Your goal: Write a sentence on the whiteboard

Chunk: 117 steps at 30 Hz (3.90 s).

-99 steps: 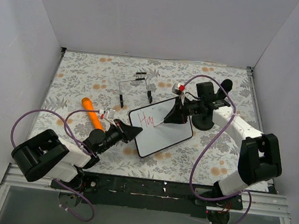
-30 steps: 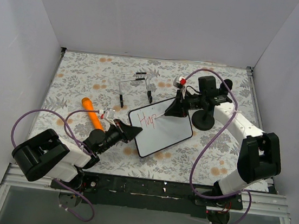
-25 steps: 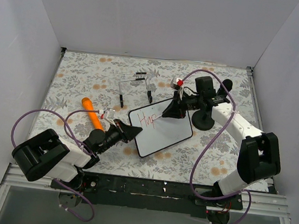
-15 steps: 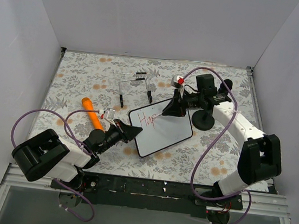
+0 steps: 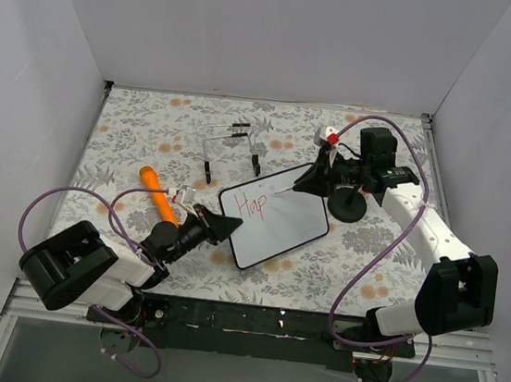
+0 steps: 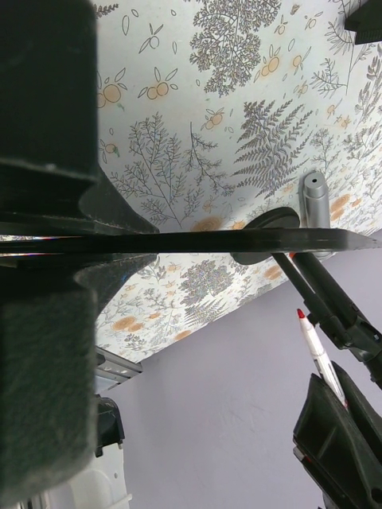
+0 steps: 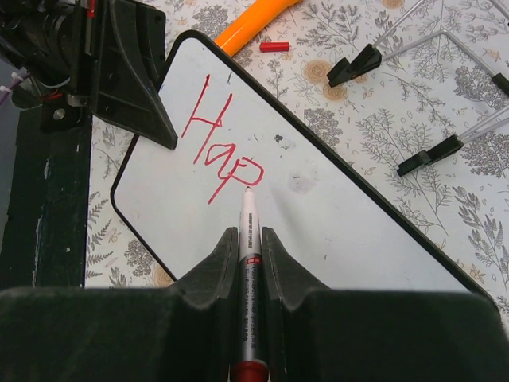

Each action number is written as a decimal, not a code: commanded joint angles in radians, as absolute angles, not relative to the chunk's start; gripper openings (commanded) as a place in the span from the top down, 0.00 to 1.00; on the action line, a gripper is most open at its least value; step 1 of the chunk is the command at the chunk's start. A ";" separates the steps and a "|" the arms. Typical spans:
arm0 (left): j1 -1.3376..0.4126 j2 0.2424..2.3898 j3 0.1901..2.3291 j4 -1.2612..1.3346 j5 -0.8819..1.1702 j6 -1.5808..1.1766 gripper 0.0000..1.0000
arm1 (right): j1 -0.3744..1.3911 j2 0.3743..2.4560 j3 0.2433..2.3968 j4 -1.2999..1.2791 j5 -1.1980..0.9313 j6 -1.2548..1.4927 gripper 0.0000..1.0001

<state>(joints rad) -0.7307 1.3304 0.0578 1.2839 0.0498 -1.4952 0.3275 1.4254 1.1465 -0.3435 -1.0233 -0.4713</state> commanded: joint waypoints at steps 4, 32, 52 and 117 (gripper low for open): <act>-0.738 1.299 0.054 1.413 0.064 -1.468 1.00 | 0.318 1.417 1.118 -0.327 -1.034 -0.505 0.99; -0.738 1.322 0.060 1.425 0.078 -1.473 1.00 | 0.354 1.554 1.158 -0.190 -1.031 -0.374 0.99; -0.738 1.324 0.057 1.431 0.075 -1.473 1.00 | 0.353 1.572 1.172 -0.213 -1.020 -0.383 0.99; -0.738 1.330 0.054 1.437 0.072 -1.468 1.00 | 0.336 1.560 1.180 -0.209 -0.948 -0.368 0.99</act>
<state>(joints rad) -0.7307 1.3388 0.0551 1.2903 0.0597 -1.5002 0.3511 1.5726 1.1580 -0.2543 -0.9894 -0.3614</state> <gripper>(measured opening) 0.051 0.177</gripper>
